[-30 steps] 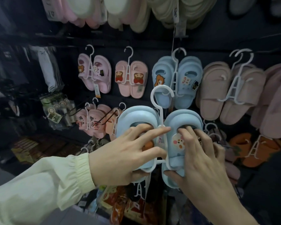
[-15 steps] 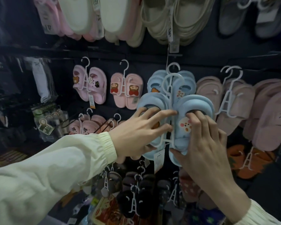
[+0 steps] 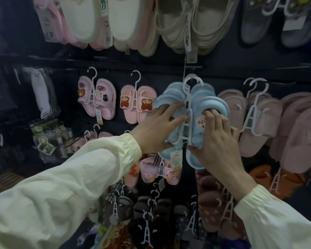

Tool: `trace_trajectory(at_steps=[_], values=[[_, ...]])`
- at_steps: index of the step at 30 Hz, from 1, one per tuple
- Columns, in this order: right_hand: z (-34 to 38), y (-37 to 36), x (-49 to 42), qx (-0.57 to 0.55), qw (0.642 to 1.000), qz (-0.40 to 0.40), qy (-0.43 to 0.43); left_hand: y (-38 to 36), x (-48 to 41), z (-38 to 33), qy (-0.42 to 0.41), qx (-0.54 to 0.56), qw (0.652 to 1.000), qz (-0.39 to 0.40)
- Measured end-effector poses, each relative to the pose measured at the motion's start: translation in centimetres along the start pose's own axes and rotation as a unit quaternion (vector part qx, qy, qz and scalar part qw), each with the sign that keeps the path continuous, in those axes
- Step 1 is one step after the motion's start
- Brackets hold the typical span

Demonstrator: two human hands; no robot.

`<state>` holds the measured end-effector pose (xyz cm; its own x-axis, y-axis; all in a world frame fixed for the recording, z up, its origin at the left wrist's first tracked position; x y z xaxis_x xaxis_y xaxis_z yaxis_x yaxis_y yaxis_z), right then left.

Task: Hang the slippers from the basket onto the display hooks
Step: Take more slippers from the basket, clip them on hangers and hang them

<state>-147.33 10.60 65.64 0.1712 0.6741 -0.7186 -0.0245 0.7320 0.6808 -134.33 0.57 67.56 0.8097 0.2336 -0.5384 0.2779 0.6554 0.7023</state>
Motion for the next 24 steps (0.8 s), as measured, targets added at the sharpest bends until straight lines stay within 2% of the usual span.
trace_trajectory(at_steps=[14, 24], values=[[-1.8, -5.9, -3.2, 0.045, 0.999, 0.002, 0.008, -5.0, -1.9, 1.0, 0.012, -0.016, 1.0, 0.011], [-3.2, -9.2, -5.4, 0.055, 0.998, 0.028, -0.033, -7.7, -3.9, 0.8, 0.049, -0.054, 0.997, 0.035]])
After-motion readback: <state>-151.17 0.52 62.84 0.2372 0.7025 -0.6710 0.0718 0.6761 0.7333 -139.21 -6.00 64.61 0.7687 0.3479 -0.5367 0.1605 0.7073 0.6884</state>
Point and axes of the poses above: each hand's wrist, its own x-axis away from the middle knuckle, its own y-axis out of the back of the hand, z = x × y, the point moved 5 cm from there along -x, towards the middle knuckle, and after that the axes turned 10 degrees about -x, right-handed, at the moved point
